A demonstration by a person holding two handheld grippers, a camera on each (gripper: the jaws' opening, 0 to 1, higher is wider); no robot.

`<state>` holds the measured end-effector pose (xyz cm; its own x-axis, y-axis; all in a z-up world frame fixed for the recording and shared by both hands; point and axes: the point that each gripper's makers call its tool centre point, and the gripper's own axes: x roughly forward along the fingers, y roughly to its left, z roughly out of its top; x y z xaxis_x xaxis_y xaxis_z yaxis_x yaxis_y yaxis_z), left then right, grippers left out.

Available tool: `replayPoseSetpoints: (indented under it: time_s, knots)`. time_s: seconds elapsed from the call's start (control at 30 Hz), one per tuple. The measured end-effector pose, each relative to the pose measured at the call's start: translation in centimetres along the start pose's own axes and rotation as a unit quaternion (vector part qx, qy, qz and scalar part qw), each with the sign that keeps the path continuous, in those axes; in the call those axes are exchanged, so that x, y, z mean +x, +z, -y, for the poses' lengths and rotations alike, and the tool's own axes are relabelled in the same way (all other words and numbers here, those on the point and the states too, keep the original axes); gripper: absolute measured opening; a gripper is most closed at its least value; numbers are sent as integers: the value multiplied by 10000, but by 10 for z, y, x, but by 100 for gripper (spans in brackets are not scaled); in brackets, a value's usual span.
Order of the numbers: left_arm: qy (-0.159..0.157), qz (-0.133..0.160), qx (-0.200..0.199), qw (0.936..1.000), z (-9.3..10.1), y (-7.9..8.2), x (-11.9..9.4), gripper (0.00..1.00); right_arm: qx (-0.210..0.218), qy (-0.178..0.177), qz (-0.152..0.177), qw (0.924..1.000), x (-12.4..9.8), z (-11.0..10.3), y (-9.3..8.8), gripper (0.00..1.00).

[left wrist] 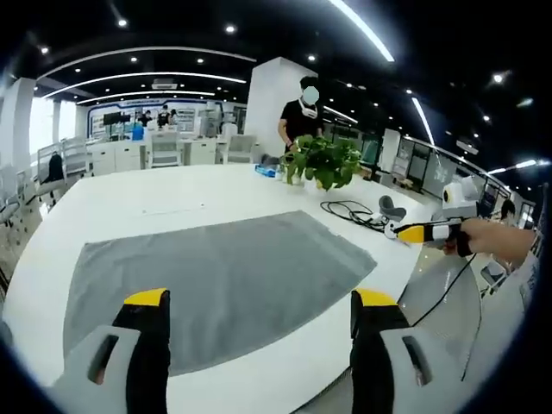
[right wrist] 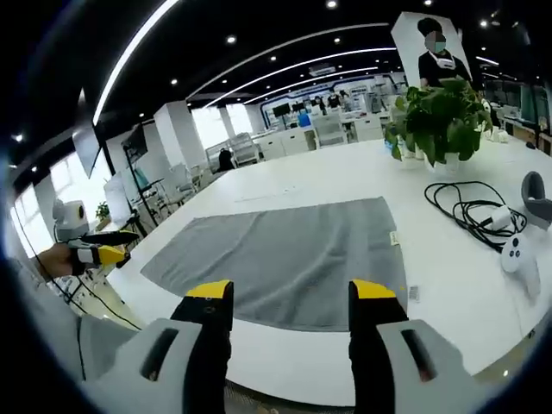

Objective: Fold the towel on the table until its edges align and the towel forms a compact rectangular stack.

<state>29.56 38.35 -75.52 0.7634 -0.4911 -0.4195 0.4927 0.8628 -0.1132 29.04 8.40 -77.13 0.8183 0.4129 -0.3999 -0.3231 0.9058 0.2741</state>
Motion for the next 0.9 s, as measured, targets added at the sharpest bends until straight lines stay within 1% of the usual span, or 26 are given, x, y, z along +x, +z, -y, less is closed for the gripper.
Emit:
replayPoseSetpoints:
  time_s: [0.03, 0.13, 0.2, 0.3, 0.4, 0.47, 0.57, 0.67, 0.9]
  knots:
    - [23, 8, 3, 10000, -1, 0, 0, 91, -2, -39, 22, 10000, 0, 2, 0, 64]
    - [71, 39, -6, 10000, -3, 1, -1, 94, -93, -107, 74, 9999, 0, 4, 2, 71]
    - [228, 27, 13, 9997, -8, 1, -2, 99, -111, -146, 95, 9998, 0, 4, 3, 77]
    - [347, 39, 70, 9994, -12, 2, -3, 100, -120, -204, 151, 9996, 0, 4, 5, 82]
    - [339, 66, 34, 9994, -13, 3, -3, 100, -54, -126, 99, 9999, 1, 1, 3, 83]
    - [343, 81, 30, 9994, -14, 4, -3, 100, -95, -111, 60, 9999, 1, 0, 1, 85]
    - [411, 85, 115, 9991, -15, 4, -4, 100, -126, -95, 35, 9999, 1, 0, 1, 86]
    - [441, 141, 140, 9988, -16, 7, -4, 100, -140, -86, 44, 9999, 0, 1, 5, 85]
    - [331, 82, 190, 9992, -10, 7, 0, 100, -312, -66, 74, 9995, -3, 10, 18, 84]
